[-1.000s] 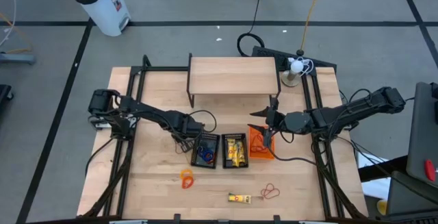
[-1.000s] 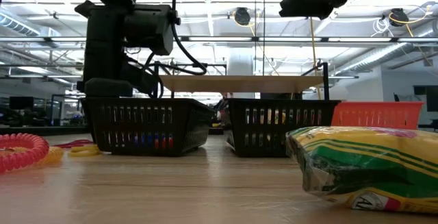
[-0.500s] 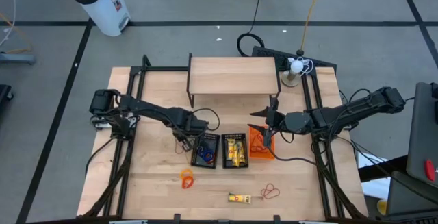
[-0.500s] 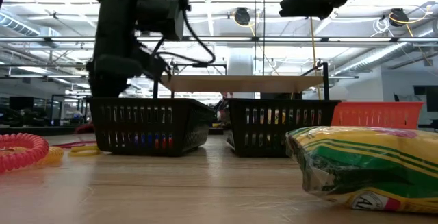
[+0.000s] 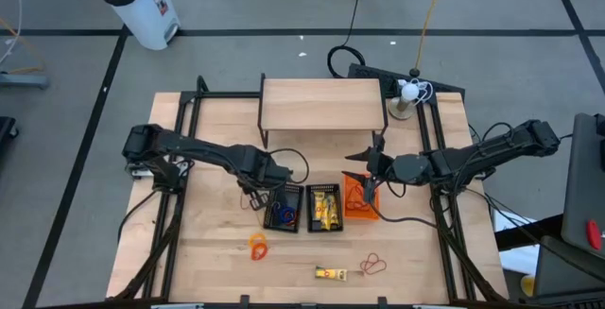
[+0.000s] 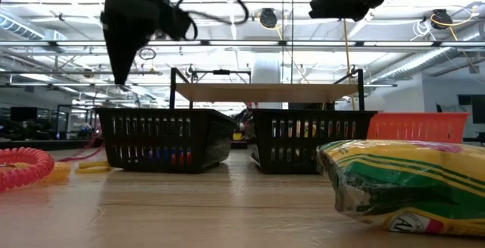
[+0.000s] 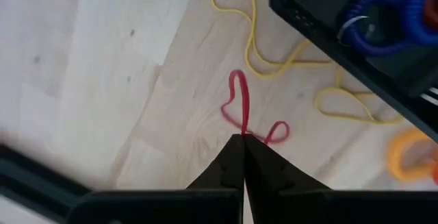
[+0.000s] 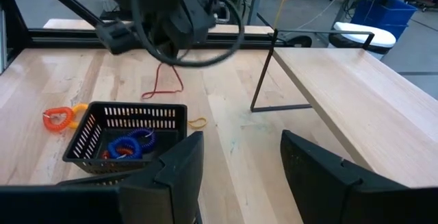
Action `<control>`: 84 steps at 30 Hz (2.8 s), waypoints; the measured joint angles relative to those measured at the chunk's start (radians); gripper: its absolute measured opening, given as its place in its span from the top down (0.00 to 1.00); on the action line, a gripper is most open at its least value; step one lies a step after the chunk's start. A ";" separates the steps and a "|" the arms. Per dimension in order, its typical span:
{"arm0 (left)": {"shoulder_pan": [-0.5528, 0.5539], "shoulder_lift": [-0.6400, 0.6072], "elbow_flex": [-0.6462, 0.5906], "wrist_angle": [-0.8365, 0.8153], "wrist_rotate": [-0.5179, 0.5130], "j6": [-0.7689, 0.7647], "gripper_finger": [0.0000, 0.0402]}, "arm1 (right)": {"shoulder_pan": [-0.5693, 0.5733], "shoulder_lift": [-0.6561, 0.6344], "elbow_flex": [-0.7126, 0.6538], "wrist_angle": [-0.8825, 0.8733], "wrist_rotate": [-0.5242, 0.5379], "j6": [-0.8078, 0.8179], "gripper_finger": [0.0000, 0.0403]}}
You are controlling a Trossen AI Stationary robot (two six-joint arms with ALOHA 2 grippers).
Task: Pick & Place Office Desk Supplies
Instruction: Put the rubber band into the orange basket
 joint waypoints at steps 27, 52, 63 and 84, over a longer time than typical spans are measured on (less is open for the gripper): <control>-0.065 -0.002 0.667 -0.028 -0.230 0.105 1.00 | 0.000 0.001 -0.077 0.221 -0.001 -0.070 0.55; -0.063 -0.002 0.683 0.453 -0.154 0.402 1.00 | -0.054 0.000 -0.255 0.722 -0.261 -0.158 0.53; -0.063 -0.002 0.683 0.471 -0.146 0.420 1.00 | -0.069 0.021 -0.255 0.766 -0.262 -0.133 0.40; 0.040 0.114 0.682 0.535 0.035 0.446 1.00 | -0.099 0.095 -0.254 0.874 -0.314 -0.094 0.38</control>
